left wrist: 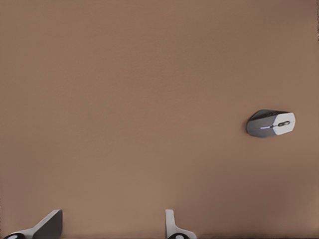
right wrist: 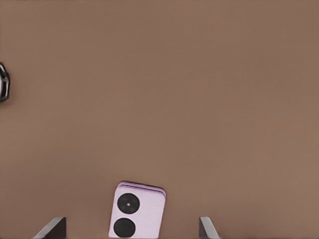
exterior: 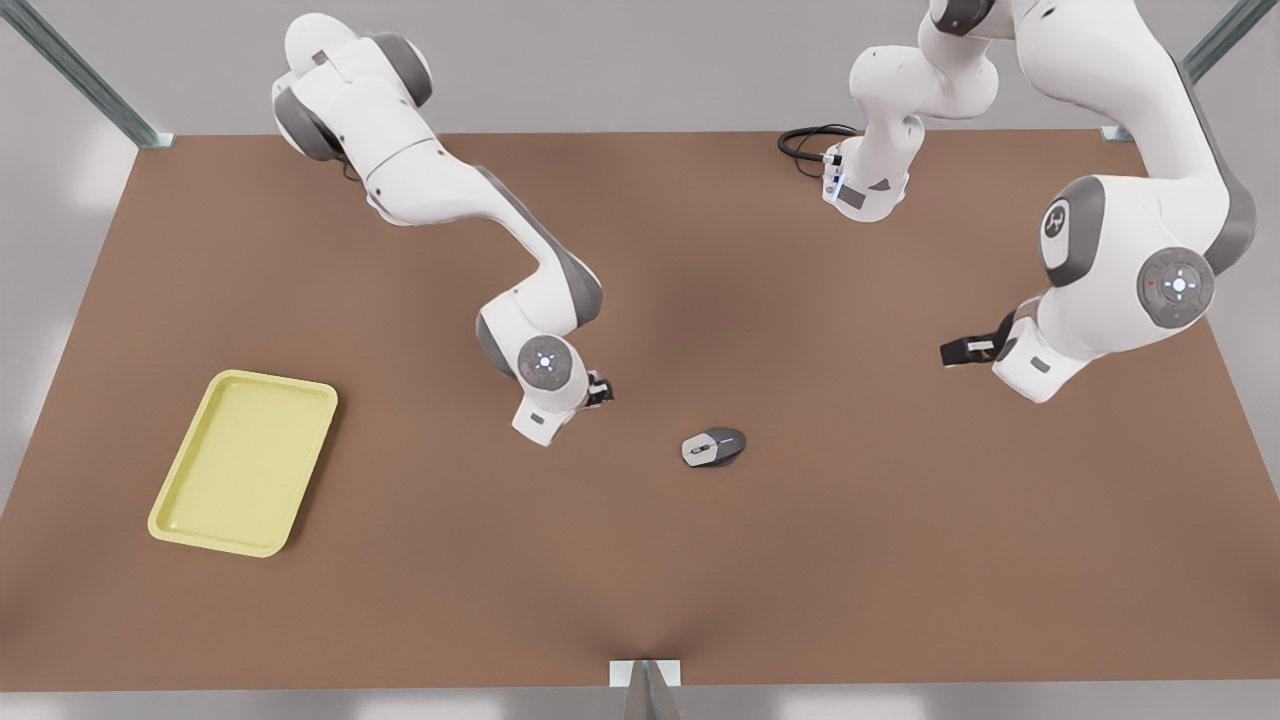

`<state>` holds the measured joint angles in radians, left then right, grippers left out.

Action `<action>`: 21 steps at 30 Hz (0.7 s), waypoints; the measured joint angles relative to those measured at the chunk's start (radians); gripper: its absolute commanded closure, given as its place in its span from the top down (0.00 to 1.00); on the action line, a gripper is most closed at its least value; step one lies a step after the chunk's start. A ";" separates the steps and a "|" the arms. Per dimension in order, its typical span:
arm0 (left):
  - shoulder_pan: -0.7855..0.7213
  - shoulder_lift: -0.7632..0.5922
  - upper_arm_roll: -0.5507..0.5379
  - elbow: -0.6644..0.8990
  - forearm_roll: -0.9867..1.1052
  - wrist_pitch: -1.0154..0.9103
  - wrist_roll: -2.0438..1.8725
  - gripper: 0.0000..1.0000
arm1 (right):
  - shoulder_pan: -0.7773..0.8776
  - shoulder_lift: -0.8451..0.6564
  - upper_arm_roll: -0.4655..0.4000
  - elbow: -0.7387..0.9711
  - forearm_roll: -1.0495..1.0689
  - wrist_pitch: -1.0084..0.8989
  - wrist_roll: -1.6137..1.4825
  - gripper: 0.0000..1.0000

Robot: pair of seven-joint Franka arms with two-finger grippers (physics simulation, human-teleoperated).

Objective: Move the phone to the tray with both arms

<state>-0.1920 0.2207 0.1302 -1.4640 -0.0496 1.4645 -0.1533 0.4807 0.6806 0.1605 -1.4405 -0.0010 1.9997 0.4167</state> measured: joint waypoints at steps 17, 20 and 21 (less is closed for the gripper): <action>-0.006 0.016 0.001 0.000 0.002 -0.011 0.203 1.00 | 0.015 -0.038 0.002 -0.295 -0.007 0.264 0.139 1.00; -0.006 0.021 0.001 0.000 0.002 -0.010 0.223 1.00 | 0.037 -0.027 0.003 -0.297 -0.029 0.284 0.142 1.00; -0.006 0.021 0.001 0.000 0.002 -0.010 0.229 1.00 | 0.040 -0.021 0.003 -0.300 -0.033 0.293 0.143 1.00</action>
<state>-0.1979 0.2416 0.1311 -1.4639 -0.0478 1.4546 0.0755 0.5211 0.6597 0.1639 -1.7403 -0.0340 2.2926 0.5599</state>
